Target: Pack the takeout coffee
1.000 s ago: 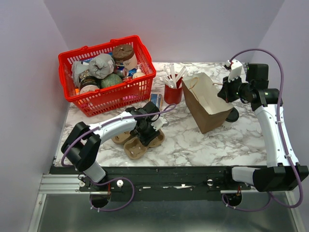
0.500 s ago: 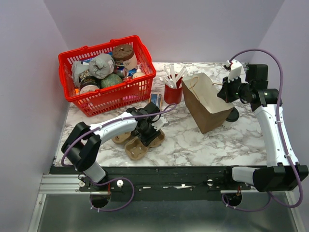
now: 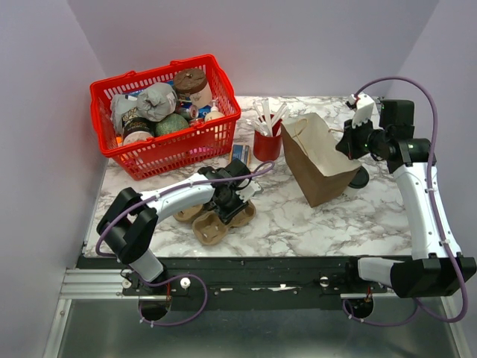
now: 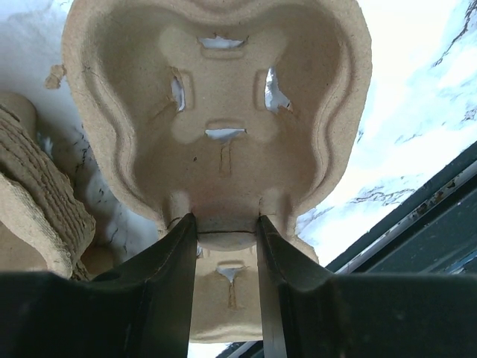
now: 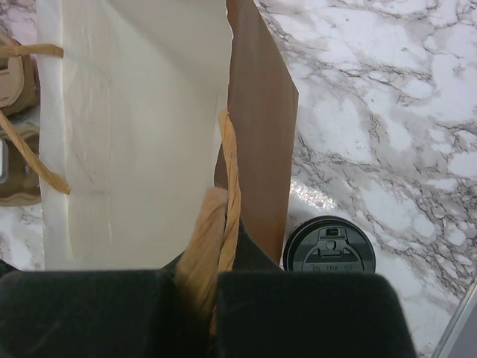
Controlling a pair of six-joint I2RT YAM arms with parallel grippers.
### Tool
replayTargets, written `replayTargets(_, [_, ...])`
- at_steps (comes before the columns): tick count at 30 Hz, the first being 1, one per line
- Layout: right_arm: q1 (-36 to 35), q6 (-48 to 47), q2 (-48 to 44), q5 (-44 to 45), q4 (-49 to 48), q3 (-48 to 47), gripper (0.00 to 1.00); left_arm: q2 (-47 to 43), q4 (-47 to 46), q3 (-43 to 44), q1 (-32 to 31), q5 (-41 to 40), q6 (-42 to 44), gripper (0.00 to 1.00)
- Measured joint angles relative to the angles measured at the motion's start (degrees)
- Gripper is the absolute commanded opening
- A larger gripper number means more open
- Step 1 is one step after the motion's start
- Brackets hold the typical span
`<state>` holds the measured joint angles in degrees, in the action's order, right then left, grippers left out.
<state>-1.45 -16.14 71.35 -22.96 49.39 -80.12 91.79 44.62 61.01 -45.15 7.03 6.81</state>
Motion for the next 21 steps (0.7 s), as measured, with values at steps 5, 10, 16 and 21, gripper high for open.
replayTargets(5, [0.0, -2.4, -1.3, 1.1, 1.1, -0.8, 0.01, 0.0, 1.4, 0.4, 0.2, 0.1, 0.5, 0.10])
replayTargets(10, [0.0, -8.0, -3.8, 2.8, 3.1, -0.9, 0.01, 0.0, 5.3, 2.1, 2.2, 2.9, 3.3, 0.00])
replayTargets(16, [0.0, -13.3, -6.0, 2.6, 4.2, -0.5, 0.01, -2.5, 8.0, 6.6, 6.9, 11.5, 9.6, 0.00])
replayTargets(21, [-0.1, -15.2, -6.6, 1.1, 4.3, -0.3, 0.01, -7.8, 8.2, 9.8, 12.2, 20.4, 15.0, 0.00])
